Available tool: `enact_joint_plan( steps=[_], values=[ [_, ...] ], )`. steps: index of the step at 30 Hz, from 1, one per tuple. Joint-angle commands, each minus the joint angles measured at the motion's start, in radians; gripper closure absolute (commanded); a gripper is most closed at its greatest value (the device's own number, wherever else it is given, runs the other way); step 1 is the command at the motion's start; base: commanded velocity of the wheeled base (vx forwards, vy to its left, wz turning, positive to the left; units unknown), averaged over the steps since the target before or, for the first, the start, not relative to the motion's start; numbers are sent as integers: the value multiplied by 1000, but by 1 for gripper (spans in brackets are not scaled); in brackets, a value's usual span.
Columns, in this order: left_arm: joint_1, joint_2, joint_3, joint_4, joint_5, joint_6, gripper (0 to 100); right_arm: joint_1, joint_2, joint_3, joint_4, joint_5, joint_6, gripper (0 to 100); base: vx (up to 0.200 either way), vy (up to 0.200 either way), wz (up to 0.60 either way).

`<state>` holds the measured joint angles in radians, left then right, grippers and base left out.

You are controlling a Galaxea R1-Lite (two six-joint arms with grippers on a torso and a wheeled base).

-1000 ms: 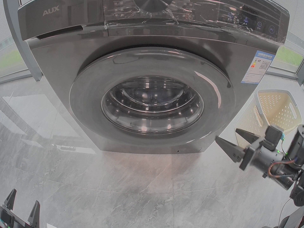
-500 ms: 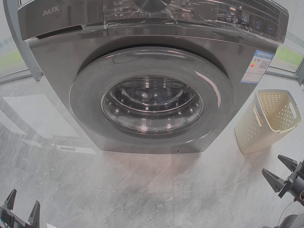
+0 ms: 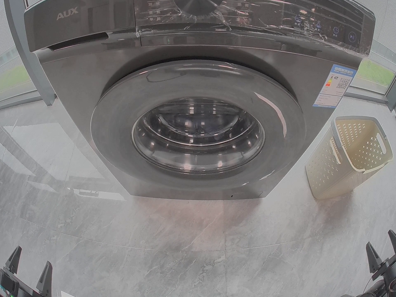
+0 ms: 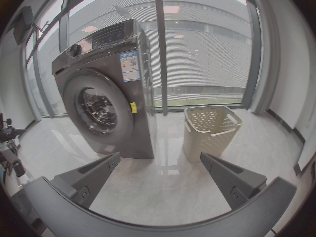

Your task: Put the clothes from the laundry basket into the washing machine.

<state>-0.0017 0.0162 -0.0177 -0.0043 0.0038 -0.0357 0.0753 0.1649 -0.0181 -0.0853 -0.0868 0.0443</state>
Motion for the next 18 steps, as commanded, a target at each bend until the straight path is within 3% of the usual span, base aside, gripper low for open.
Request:
enact_joint_plan(
  steps=[1,5,6,8,10,13,18],
  values=[
    [-3,-5,16,0,1,0,0,-78,-165,18,72,48,-4,0,0,0,0],
    [-3,-5,16,0,2,0,0,-78,-165,17,79,48,-11,0,0,0,0],
    [-3,-5,16,0,2,0,0,-80,-165,18,85,65,-40,0,0,0,0],
    [0,-9,16,0,2,-1,0,-78,-165,18,85,93,-53,0,0,0,0],
    [0,-9,16,0,5,-4,0,-78,-165,18,85,107,-47,0,0,0,0],
    [2,-12,18,-2,12,20,0,-77,-165,18,85,108,-49,0,0,0,0],
    [2,-10,18,-2,8,19,0,-77,-165,18,85,107,-47,0,0,0,0]
  ],
)
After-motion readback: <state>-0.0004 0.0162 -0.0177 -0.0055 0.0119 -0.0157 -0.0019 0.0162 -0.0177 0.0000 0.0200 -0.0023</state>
